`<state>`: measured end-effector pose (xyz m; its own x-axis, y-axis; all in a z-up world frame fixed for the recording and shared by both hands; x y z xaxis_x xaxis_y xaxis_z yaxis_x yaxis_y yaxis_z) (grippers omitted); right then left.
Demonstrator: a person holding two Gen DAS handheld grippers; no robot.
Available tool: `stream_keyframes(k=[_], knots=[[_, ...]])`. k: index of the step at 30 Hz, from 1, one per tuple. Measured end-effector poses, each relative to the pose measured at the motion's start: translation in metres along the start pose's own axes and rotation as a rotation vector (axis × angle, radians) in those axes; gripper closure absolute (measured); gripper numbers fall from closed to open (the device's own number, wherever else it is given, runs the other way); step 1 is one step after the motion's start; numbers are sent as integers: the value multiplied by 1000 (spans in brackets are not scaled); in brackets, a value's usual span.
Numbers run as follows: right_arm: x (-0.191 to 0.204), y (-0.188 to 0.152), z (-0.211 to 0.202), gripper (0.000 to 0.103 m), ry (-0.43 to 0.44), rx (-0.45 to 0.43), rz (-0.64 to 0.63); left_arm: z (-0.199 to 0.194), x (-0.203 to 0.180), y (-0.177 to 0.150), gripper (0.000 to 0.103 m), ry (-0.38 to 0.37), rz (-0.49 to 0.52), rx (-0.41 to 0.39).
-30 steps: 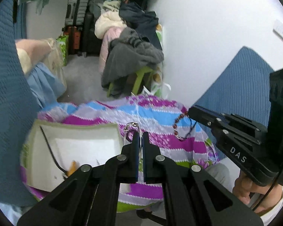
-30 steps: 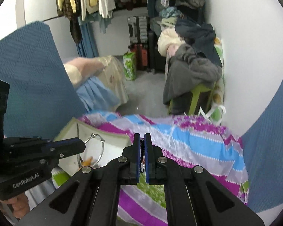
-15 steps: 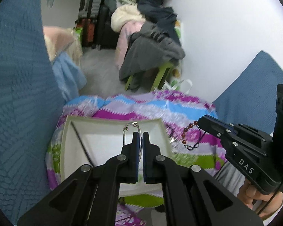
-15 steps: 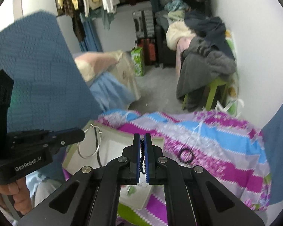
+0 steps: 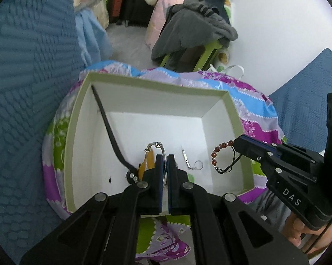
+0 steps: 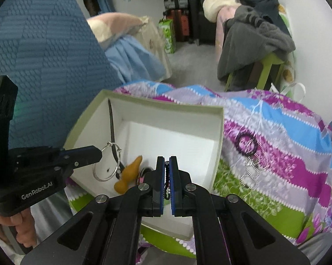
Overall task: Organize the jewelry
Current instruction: 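Carry the hoop and bead bracelet into the white box and open both tools, then withdraw both tools toward the black coiled bracelet and silver chain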
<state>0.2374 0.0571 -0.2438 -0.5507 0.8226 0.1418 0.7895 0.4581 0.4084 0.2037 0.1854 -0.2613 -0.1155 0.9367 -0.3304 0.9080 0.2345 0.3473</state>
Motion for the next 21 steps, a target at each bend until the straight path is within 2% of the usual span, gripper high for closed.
stream_keyframes(k=[3, 8, 10, 11, 12, 13, 14, 16, 21], knots=[[1, -7, 9, 101, -8, 29, -4, 6, 4, -4, 101, -1, -16, 19], [-3, -10, 9, 99, 33, 42, 25, 5, -1, -4, 101, 13, 0, 23], [-3, -8, 5, 95, 47, 39, 26, 2, -3, -2, 101, 27, 3, 22], [-3, -7, 1, 90, 56, 33, 26, 1, -3, -1, 100, 30, 0, 22], [-3, -5, -4, 82, 63, 25, 22, -1, -5, -1, 98, 29, -3, 19], [-3, -4, -9, 79, 69, 16, 17, -4, -6, 0, 89, 31, -8, 16], [-3, -2, -17, 77, 78, 2, 8, -10, -8, 2, 76, 35, -13, 0], [-3, 2, -31, 75, 89, -24, -2, -22, -11, 6, 65, 42, -17, -43], [-9, 10, -72, 67, 101, -110, -26, -55, -26, 13, 65, 58, -19, -118]])
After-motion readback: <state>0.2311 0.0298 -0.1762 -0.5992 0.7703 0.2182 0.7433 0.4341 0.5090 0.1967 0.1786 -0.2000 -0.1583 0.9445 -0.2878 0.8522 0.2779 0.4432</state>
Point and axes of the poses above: each gripper's, at about its wrist camera, not at the fingertips, and z roughly the way its jaws point, x to its left, y to its top, the point moved 6 cm from there along z, roughly the way its jaws point, and after that the axes turned 6 degrees about x, right-handed, at the moved point
